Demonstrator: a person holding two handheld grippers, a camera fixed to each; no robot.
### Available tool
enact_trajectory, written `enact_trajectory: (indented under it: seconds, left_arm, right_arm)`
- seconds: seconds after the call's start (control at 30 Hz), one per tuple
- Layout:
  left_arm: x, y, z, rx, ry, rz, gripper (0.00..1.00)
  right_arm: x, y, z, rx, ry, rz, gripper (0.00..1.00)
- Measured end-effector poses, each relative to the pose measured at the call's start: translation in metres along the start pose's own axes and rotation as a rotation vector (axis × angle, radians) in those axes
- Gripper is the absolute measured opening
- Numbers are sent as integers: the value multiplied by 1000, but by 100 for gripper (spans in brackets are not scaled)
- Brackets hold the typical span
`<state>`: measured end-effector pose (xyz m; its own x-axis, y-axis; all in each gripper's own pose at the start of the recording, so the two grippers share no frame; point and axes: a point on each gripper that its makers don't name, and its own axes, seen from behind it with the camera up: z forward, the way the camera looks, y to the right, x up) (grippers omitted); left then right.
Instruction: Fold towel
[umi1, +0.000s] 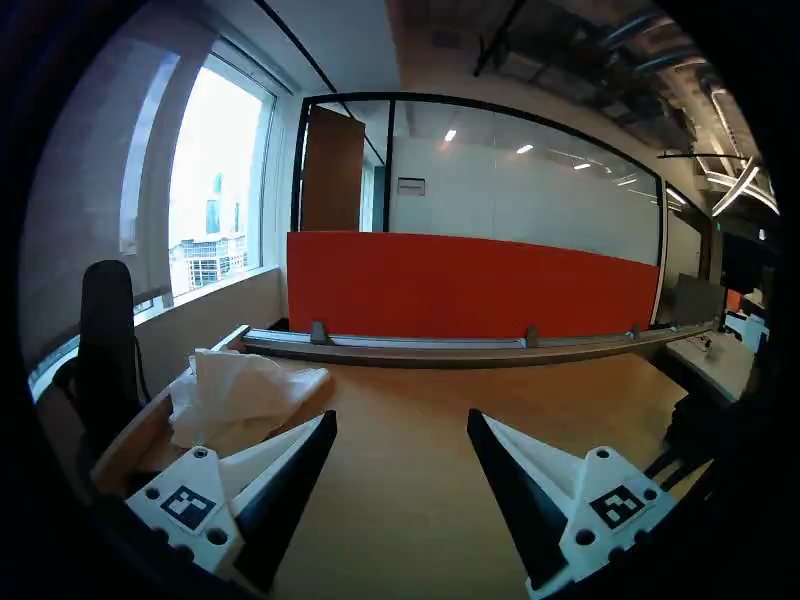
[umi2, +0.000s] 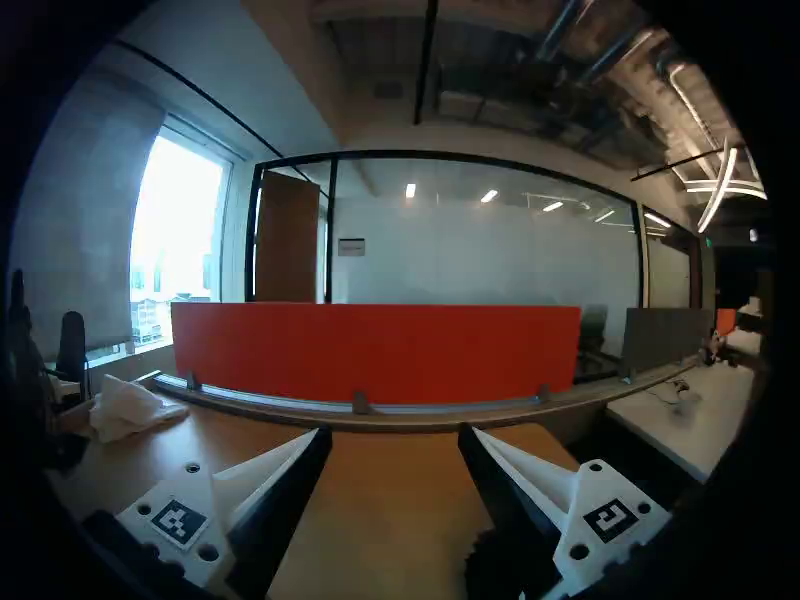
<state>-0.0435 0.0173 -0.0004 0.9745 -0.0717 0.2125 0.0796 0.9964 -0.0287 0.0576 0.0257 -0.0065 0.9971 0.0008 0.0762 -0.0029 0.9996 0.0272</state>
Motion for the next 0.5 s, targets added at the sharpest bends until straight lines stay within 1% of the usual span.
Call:
enact_trajectory:
  seconds: [0.17, 0.27, 0.5]
  left_arm:
    - [12, -2, 2, 3, 29, 5, 97]
    - [16, -3, 3, 4, 39, 9, 97]
    - [18, -6, 2, 3, 54, 8, 97]
  right_arm:
    - [-5, -12, 3, 11, -1, -8, 98]
    - [-9, -15, 4, 9, -11, -16, 98]
    - [-7, -21, 5, 3, -3, -3, 98]
